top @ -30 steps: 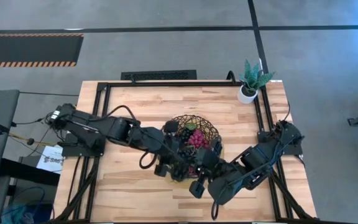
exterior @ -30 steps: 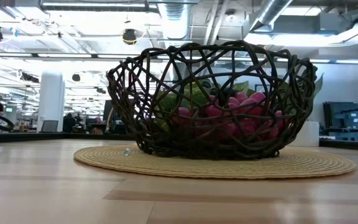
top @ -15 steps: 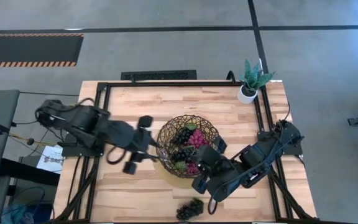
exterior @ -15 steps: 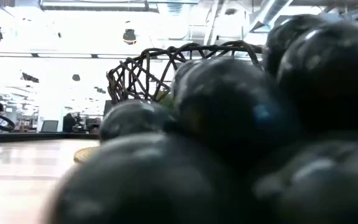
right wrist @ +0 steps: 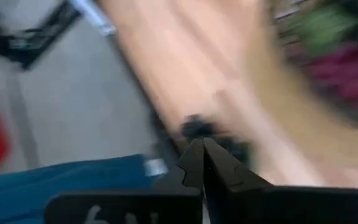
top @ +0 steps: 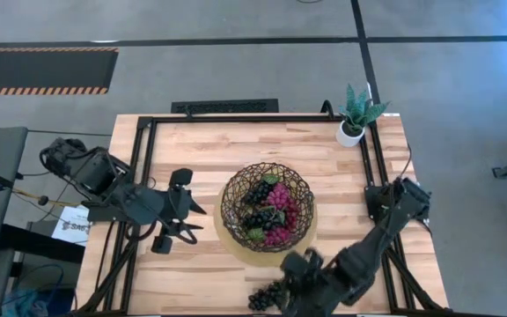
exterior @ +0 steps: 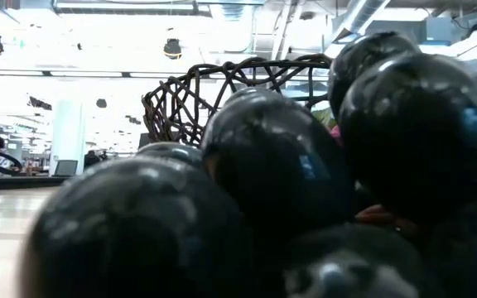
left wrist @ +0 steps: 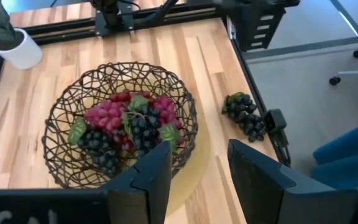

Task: Build produce basket
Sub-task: Put the black grapes into the black wire basket

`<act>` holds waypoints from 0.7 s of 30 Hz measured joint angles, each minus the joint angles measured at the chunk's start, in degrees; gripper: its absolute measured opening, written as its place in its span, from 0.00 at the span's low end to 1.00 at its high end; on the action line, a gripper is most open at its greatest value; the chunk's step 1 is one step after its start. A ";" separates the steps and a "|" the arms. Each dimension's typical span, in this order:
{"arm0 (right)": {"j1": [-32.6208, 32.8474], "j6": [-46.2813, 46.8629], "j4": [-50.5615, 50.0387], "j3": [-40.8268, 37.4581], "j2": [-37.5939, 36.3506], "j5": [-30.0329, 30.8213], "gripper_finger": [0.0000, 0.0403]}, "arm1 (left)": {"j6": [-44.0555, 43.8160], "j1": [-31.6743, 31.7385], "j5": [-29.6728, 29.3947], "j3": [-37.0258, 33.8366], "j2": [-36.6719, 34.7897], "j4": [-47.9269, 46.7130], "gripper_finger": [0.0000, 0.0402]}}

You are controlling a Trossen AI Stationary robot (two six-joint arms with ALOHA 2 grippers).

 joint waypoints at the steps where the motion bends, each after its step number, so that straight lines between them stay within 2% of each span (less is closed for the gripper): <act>1: 0.42 -0.03 4.06 -1.71 0.05 -0.64 0.06 | -0.50 -0.08 -0.03 0.00 0.03 0.03 0.36; 5: 0.45 1.71 14.16 -6.66 0.12 -6.00 0.12 | -3.42 -0.45 -0.19 0.00 0.11 0.03 0.36; 12: 0.20 2.83 14.72 -10.78 0.06 -13.36 0.21 | -5.98 -1.89 -2.60 0.00 0.11 0.05 0.36; 21: -0.25 2.75 17.62 -18.03 0.03 -14.88 0.30 | -7.00 -2.99 -5.56 0.00 0.11 0.05 0.36</act>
